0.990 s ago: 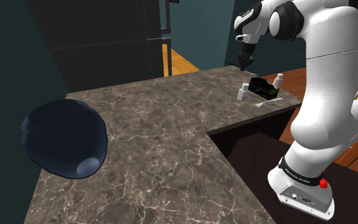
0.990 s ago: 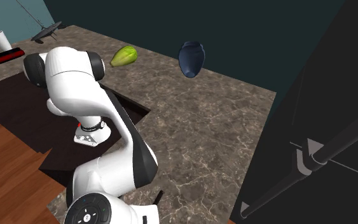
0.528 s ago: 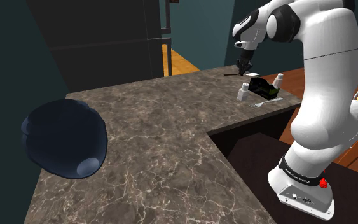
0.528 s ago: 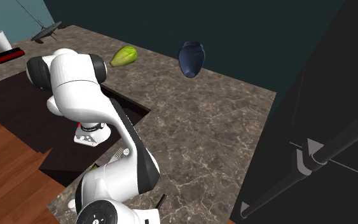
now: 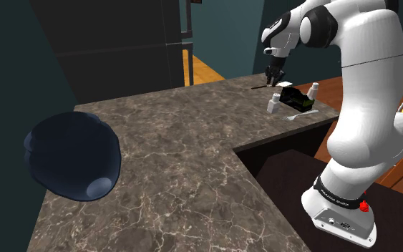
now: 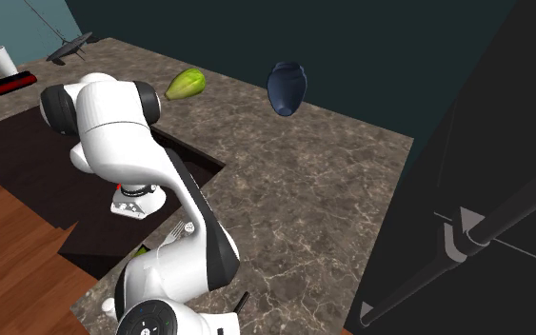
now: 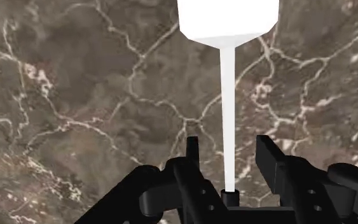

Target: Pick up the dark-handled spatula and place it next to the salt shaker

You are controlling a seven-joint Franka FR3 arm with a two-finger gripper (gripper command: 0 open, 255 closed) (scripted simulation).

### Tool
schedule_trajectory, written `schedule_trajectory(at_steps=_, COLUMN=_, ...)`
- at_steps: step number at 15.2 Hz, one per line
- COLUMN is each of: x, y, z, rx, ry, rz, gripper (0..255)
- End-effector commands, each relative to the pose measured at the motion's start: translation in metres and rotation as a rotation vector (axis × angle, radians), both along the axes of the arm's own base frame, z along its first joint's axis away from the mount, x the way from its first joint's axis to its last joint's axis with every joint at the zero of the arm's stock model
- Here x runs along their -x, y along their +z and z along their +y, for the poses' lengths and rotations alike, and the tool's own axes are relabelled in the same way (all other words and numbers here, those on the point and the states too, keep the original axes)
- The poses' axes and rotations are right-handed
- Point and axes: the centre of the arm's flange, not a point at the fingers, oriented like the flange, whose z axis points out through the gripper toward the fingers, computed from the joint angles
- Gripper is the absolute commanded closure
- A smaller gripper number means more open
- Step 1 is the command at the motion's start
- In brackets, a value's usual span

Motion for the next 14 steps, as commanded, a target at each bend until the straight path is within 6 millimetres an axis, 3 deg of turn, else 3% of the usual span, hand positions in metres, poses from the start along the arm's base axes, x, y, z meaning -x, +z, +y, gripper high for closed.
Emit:
schedule_trajectory(at_steps=1, x=0.000, y=0.000, z=0.000, rx=0.000, ry=0.000, rz=0.000, gripper=0)
schedule_trajectory(at_steps=5, x=0.000, y=0.000, z=0.000, rx=0.000, ry=0.000, rz=0.000, gripper=0)
schedule_trajectory(at_steps=9, x=0.002, y=0.050, z=-0.003, rx=0.000, ry=0.000, rz=0.000, gripper=0)
schedule_trajectory(at_steps=14, x=0.002, y=0.050, z=-0.003, rx=0.000, ry=0.000, rz=0.000, gripper=0)
